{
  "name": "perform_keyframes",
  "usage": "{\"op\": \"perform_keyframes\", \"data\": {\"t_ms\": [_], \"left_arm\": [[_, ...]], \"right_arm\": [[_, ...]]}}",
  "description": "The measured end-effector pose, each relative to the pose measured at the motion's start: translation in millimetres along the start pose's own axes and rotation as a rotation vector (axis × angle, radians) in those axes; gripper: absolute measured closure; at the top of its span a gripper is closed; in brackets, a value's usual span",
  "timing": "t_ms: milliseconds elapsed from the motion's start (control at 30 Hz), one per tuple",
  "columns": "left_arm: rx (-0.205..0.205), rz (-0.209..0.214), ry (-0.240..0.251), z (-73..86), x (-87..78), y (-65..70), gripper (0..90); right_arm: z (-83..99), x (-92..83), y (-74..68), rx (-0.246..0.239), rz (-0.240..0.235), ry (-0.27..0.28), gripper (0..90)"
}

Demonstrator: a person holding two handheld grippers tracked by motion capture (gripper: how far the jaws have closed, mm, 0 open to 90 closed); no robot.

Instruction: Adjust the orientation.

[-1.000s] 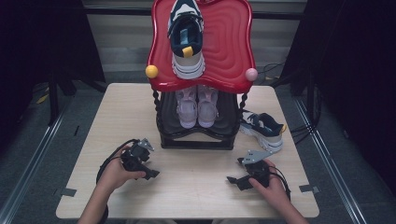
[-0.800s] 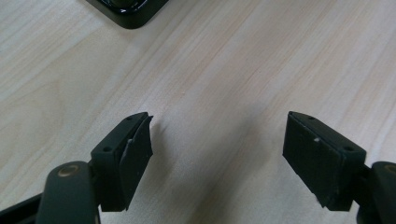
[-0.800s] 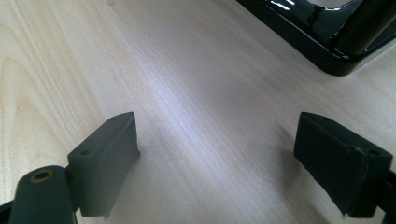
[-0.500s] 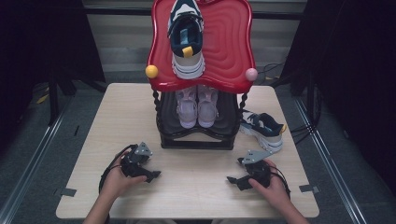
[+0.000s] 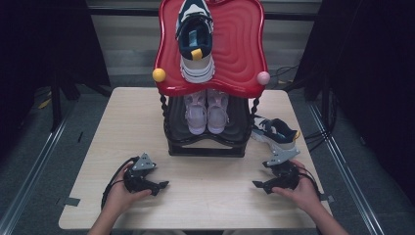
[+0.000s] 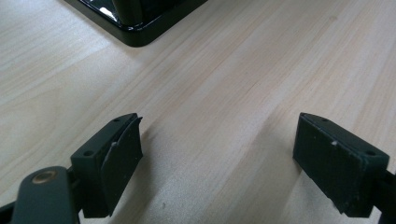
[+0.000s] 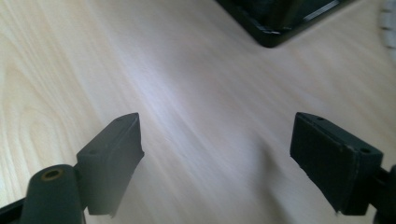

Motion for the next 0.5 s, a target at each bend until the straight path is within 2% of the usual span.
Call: {"op": "perform_keyframes", "data": {"t_ms": [267,500], "left_arm": [[0.0,0.006,0.006,0.6,0.1,0.2,14.4],[0.0,0.006,0.006,0.7,0.2,0.2,14.3]], "right_arm": [[9.3,-23.3,35.2,0.048,0.066,-0.023,17.0],[15.2,-27.9,57.9,0.095,0.126,-0.035,17.5]]}}
Point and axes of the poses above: each handheld gripper's, and its own axes: x roughly forward along the jaws, z roughly out of its underside, y roughly to its right, the point moved 2 cm from there along x, roughly forward along the jaws, and after that the axes turned 7 degrees about z, right-handed, at the moved point
